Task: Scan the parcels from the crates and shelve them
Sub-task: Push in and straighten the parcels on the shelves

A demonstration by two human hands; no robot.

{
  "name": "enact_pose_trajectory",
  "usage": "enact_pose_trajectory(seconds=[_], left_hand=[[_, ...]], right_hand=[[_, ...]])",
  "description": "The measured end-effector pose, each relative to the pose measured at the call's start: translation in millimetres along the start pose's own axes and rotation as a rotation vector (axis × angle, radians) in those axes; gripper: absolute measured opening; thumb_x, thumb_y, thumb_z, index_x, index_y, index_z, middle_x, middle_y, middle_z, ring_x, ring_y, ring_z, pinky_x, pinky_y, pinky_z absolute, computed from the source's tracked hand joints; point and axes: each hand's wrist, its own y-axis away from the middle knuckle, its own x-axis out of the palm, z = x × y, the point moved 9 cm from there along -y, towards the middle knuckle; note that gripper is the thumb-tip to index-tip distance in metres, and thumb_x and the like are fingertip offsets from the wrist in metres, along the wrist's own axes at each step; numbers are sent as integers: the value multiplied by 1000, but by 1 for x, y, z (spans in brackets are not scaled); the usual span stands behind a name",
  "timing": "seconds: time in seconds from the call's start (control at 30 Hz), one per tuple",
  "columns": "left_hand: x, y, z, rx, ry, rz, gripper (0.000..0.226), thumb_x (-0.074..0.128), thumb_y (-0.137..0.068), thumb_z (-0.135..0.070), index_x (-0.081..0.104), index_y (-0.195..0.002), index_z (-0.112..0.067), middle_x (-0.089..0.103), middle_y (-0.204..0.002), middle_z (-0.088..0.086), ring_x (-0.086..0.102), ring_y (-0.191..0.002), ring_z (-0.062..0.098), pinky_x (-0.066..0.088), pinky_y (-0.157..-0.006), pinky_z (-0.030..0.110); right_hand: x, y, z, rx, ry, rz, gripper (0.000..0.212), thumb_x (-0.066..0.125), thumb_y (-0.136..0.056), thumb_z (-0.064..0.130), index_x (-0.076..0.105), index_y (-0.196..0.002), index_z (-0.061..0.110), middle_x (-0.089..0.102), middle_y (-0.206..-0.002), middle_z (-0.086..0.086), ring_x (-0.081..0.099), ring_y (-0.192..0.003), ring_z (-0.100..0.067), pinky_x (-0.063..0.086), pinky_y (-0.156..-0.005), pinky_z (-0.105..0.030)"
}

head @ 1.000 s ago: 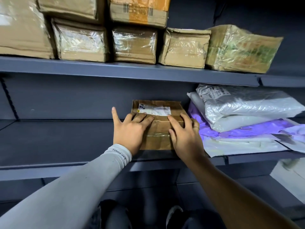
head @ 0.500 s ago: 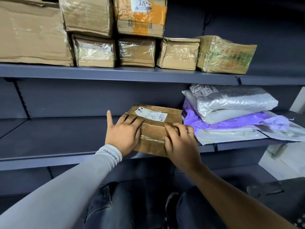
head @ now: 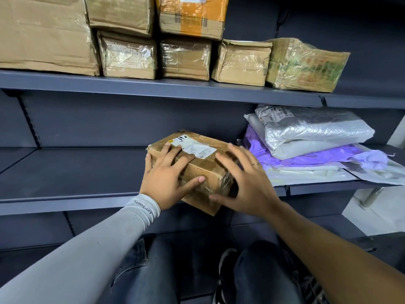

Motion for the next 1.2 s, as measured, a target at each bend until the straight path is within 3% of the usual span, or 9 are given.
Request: enact_pose_trajectory(seconds=[0.13,0.23,0.4,0.5,0.63,0.77,0.9,1.03,1.2], left_hand=[[-5,1,14,43,95,-30,86,29,-83,-95,57,-139,-37,39,-163,2,11,-160,27,13,-121,69],[-13,2,24,61,198,-40,92,36,-81,-96,63,-134,-25,36,-165,6,9,-160,29,16,-120,70],[-14,9,11,34,223,8,110,46,-62,-104,58,-128,-18,13,-173,-1,-7,-161,28,9,-122,70],[-12,16,1,30,164,20,119,50,-55,-105,50,-143,-25,7,-174,-1,-12,-160,29,8,-124,67],[-8,22,-3,116,121,35,111,63,-61,-88,44,-151,-26,20,-171,3,-4,-160,32,18,-121,69],[-7,23,-13,159,29,134,108,50,-66,-77,40,-158,-20,29,-168,5,5,-160,31,16,-124,66],[-8,24,-14,220,10,234,100,50,-77,-64,29,-164,-18,25,-170,6,4,-160,29,7,-129,54],[-14,24,-8,268,-7,297,86,36,-90,-60,24,-165,-21,22,-171,3,4,-161,26,0,-129,42],[-24,30,-10,356,-266,180,74,29,-99,-59,43,-158,-16,48,-159,5,37,-152,27,5,-129,44]], right_hand=[[7,-19,-34,87,38,189,121,54,-59,103,9,-159,54,-7,-173,12,-4,-160,-25,18,-127,-54],[11,-27,-42,92,28,262,123,62,-57,98,5,-158,58,-12,-172,17,-4,-160,-22,18,-127,-48],[38,-37,-29,89,-169,299,110,72,-59,84,24,-155,60,8,-171,18,30,-153,-17,39,-118,-45],[42,-31,-19,74,-256,189,101,67,-59,79,42,-153,51,16,-171,12,40,-148,-15,42,-116,-36],[39,-16,-7,3,-221,22,95,72,-70,77,47,-154,39,22,-170,13,56,-133,-33,50,-109,-47],[28,-3,4,22,-33,-96,92,59,-75,82,54,-150,29,35,-163,19,67,-105,-37,61,-86,-48],[28,-6,18,-8,121,5,88,54,-79,80,55,-149,28,44,-161,0,53,-132,-46,52,-100,-61],[44,-24,31,-82,106,363,93,28,-83,83,17,-164,39,14,-173,11,8,-161,-20,24,-122,-58],[43,-24,47,-130,231,340,78,32,-92,68,56,-149,21,58,-151,-2,53,-141,-31,50,-107,-57]])
